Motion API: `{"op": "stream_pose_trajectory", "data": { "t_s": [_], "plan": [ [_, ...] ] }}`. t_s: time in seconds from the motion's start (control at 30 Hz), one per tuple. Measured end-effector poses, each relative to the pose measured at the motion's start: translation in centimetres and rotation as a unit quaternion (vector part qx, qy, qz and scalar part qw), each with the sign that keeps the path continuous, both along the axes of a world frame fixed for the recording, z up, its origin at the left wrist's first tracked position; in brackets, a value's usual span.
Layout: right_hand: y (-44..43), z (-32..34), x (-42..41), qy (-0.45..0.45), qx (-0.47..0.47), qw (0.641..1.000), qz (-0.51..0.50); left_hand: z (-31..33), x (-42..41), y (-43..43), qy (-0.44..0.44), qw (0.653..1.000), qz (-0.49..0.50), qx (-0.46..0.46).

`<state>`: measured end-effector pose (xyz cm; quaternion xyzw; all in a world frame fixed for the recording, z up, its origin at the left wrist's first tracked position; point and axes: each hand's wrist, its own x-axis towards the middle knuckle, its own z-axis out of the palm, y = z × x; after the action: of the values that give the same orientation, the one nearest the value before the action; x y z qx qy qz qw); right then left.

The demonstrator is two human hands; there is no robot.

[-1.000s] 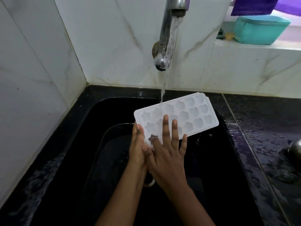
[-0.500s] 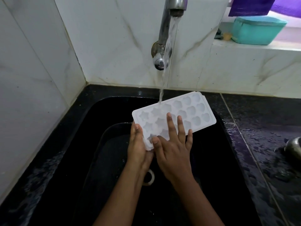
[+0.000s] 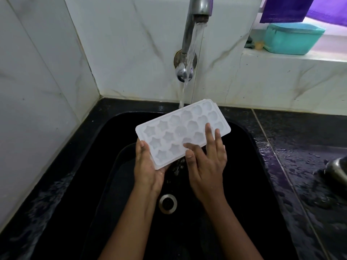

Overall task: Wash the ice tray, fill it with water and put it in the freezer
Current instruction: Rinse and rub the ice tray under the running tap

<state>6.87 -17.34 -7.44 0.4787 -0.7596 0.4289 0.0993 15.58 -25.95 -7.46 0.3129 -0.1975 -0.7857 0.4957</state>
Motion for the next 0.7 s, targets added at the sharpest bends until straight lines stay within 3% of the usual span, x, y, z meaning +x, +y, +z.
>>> {"op": "stream_pose_trajectory", "data": {
  "t_s": [0.2, 0.33, 0.47, 0.63, 0.7],
  "plan": [
    [-0.4, -0.6, 1.0, 0.043, 0.081, 0.995, 0.037, -0.2, 0.0, 0.4, 0.006, 1.0, 0.009, -0.011],
    [-0.2, -0.7, 0.8, 0.088, 0.108, 0.99, -0.016, -0.5, -0.1, 0.6, 0.01, 1.0, 0.001, -0.012],
    [-0.3, -1.0, 1.4, 0.102, 0.118, 0.988, 0.013, -0.8, -0.1, 0.6, 0.028, 1.0, 0.005, 0.007],
    [-0.2, -0.9, 1.2, 0.136, 0.101, 0.984, -0.057, -0.9, -0.4, 1.7, 0.033, 0.999, -0.018, 0.002],
    [-0.2, -1.2, 1.4, 0.142, 0.108, 0.983, -0.04, -1.0, -0.6, 1.5, 0.054, 0.998, -0.013, 0.022]
  ]
}}
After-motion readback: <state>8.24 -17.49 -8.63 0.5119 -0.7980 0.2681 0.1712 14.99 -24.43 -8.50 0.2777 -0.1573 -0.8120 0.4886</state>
